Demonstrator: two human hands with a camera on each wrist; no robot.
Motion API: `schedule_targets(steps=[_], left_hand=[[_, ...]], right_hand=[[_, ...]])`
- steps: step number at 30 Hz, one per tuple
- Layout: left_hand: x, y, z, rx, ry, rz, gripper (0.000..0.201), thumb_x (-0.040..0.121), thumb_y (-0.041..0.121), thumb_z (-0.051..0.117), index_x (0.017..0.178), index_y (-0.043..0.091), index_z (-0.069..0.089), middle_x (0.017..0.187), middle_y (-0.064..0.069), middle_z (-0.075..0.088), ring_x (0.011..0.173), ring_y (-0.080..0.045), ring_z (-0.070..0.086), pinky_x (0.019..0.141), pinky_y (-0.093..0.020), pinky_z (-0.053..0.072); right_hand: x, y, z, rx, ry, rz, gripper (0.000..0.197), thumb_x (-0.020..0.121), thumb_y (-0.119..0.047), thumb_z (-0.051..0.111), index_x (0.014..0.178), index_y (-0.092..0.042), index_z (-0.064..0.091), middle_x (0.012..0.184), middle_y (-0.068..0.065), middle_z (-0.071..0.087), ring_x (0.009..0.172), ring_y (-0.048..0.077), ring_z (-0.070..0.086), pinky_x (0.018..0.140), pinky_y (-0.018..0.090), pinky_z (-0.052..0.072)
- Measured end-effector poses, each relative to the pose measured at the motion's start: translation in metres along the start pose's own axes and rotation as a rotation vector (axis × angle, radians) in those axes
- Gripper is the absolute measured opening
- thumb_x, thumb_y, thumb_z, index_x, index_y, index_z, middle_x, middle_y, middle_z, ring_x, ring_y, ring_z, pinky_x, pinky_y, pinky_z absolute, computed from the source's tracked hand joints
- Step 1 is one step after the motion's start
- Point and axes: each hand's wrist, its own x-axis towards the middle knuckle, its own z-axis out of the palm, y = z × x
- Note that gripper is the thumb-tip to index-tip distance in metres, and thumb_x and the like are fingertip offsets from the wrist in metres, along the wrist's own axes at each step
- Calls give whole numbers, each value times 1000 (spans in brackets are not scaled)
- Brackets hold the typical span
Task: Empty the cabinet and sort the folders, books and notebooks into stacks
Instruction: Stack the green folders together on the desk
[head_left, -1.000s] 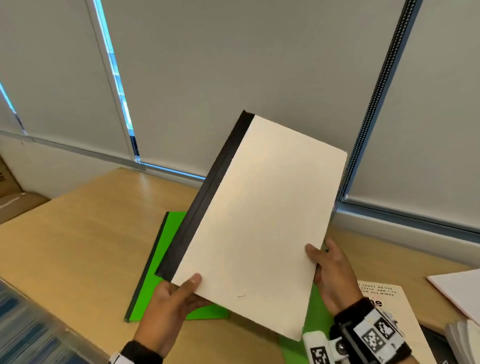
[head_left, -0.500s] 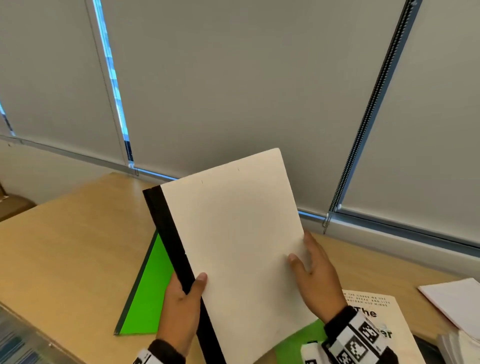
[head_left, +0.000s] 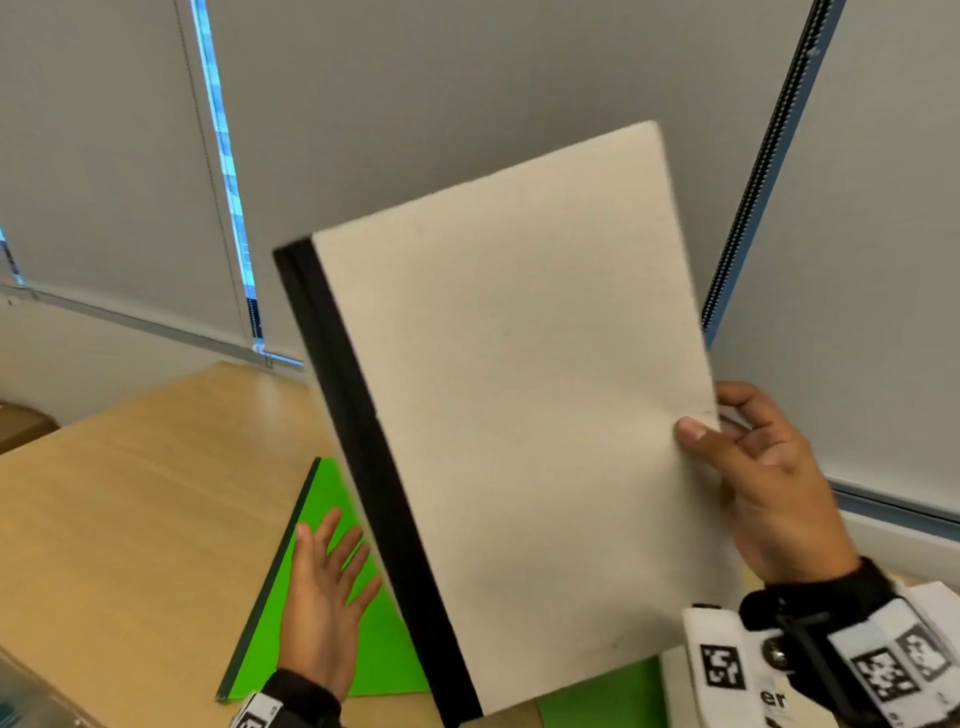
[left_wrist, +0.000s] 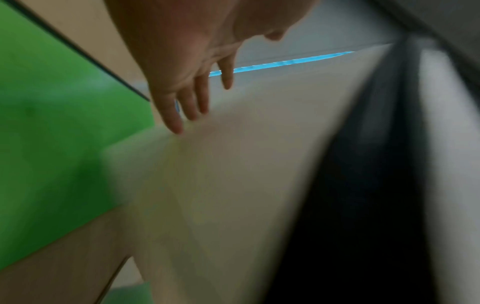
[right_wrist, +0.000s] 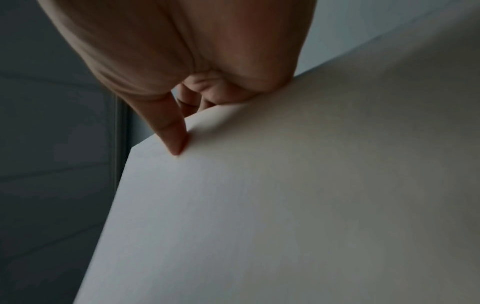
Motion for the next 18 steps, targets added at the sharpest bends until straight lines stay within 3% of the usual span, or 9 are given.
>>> schedule_targets(steps=[3, 5, 7, 9, 11, 14, 16, 17, 18], left_hand=[[7, -4, -8, -62, 98, -181, 64, 92, 64, 36, 147, 32, 33, 148, -10, 40, 135, -30, 38, 108, -51, 30], [10, -8, -14, -141, 95, -245, 53, 92, 59, 42, 138, 33, 43, 134, -9, 49, 120, -29, 50, 96, -50, 40], [15, -10, -24, -231, 102, -218, 34, 92, 42, 52, 124, 28, 52, 124, -8, 55, 103, -27, 57, 82, -47, 46], [22, -11, -38, -291, 174, -130, 46, 88, 23, 58, 132, 17, 46, 121, -8, 56, 96, -24, 58, 74, -43, 47], [24, -1, -44, -345, 224, -47, 54, 86, 14, 60, 137, 13, 41, 119, -9, 59, 100, -24, 58, 75, -41, 46], [21, 14, -44, -435, 133, 24, 34, 89, 33, 60, 121, 21, 61, 112, -1, 68, 124, -25, 55, 89, -41, 44], [11, 26, -38, -521, -40, 29, 49, 96, 57, 41, 127, 26, 63, 125, -3, 66, 130, -28, 49, 109, -52, 28], [3, 29, -32, -546, -228, 27, 64, 95, 66, 31, 140, 26, 50, 145, -7, 48, 139, -28, 34, 116, -56, 7], [-4, 32, -28, -462, -280, 40, 76, 93, 72, 24, 150, 22, 25, 156, -10, 23, 145, -28, 14, 116, -52, -13]], right_hand=[[9, -6, -19, 31, 92, -14, 23, 83, -5, 58, 95, -24, 59, 83, -1, 76, 71, 9, 70, 63, 18, 56], [10, -3, -31, 15, 150, 4, 27, 90, 0, 54, 96, -26, 60, 83, -2, 76, 72, 8, 70, 64, 18, 56], [6, 3, -40, -10, 215, 24, 27, 92, -1, 54, 98, -26, 60, 83, -3, 76, 72, 7, 70, 64, 18, 57], [3, 13, -48, -46, 293, 26, 26, 93, -3, 56, 98, -28, 59, 82, -5, 76, 70, 6, 70, 62, 18, 57], [-1, 27, -55, -91, 364, 30, 25, 93, -5, 57, 97, -29, 59, 82, -6, 76, 66, 5, 69, 60, 18, 57], [-4, 51, -60, -143, 427, 72, 25, 94, -5, 55, 96, -29, 60, 76, -12, 74, 61, 0, 66, 54, 14, 53], [-6, 66, -62, -128, 471, 121, 26, 95, -4, 54, 95, -29, 60, 72, -14, 73, 59, -1, 65, 53, 14, 53], [-7, 74, -63, -120, 488, 148, 27, 96, -5, 53, 94, -30, 61, 72, -12, 73, 58, 1, 65, 52, 16, 54], [-8, 79, -63, -101, 497, 178, 28, 96, -5, 53, 92, -32, 62, 72, -10, 73, 58, 3, 66, 52, 18, 54]])
